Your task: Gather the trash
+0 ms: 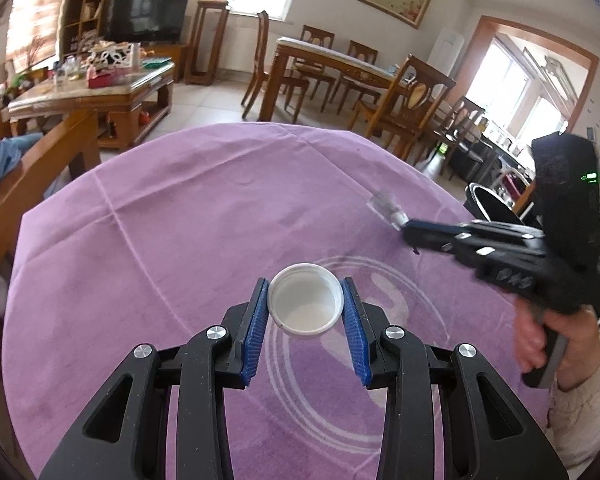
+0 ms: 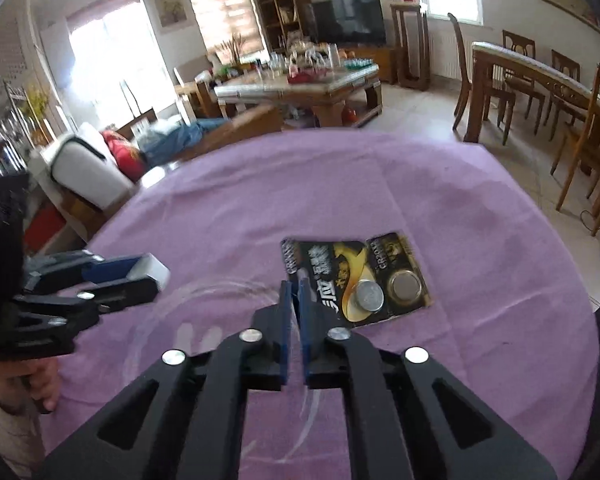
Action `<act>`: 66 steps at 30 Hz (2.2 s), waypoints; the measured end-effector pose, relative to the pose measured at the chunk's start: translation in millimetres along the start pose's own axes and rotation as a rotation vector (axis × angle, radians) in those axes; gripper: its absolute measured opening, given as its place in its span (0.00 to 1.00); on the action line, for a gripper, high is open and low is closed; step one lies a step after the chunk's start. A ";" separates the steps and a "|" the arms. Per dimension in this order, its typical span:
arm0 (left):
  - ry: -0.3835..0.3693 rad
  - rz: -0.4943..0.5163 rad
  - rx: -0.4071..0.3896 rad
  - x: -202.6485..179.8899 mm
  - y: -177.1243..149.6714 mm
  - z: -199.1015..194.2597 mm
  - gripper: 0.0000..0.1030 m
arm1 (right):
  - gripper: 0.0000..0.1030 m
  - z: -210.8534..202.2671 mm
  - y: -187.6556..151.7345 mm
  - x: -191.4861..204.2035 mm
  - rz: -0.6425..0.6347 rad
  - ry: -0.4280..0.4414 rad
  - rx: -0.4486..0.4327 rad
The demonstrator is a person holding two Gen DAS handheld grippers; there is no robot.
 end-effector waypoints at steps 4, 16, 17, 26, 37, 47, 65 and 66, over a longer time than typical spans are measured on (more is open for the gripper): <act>-0.013 0.020 -0.022 -8.8 2.8 -2.9 0.35 | 0.01 -34.5 9.9 2.1 0.043 0.057 -0.075; -0.079 0.177 -0.088 -88.7 40.6 -9.1 0.35 | 0.01 -111.4 18.4 -19.1 0.133 0.151 -0.206; -0.082 0.189 -0.082 -96.8 43.4 -6.3 0.35 | 0.01 -114.2 17.3 -22.1 0.136 0.155 -0.208; -0.078 0.256 0.004 -128.3 29.1 15.4 0.35 | 0.93 -94.9 -27.0 -38.6 0.079 0.108 -0.056; -0.051 0.202 0.009 -99.3 10.9 5.8 0.35 | 0.95 -22.9 -89.2 -1.6 -0.081 0.051 0.209; -0.049 0.148 -0.012 -74.2 -1.9 -8.6 0.35 | 0.58 0.6 -89.3 41.0 -0.264 -0.065 0.206; -0.066 0.214 -0.082 -93.3 16.4 -33.8 0.35 | 0.58 -84.6 -52.4 2.6 -0.074 0.032 -0.057; -0.070 0.232 -0.090 -100.7 21.1 -34.1 0.35 | 0.58 -96.3 -45.3 -4.1 -0.053 0.044 -0.094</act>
Point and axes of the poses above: each gripper's, at about its wrist camera, not at the fingertips, and z roughly the way its jaws point, x to its left, y to its top, the point moved 9 cm from there along z, roughly the way its jaws point, and after that the axes turned 10 degrees about z, right-handed, at the moved point
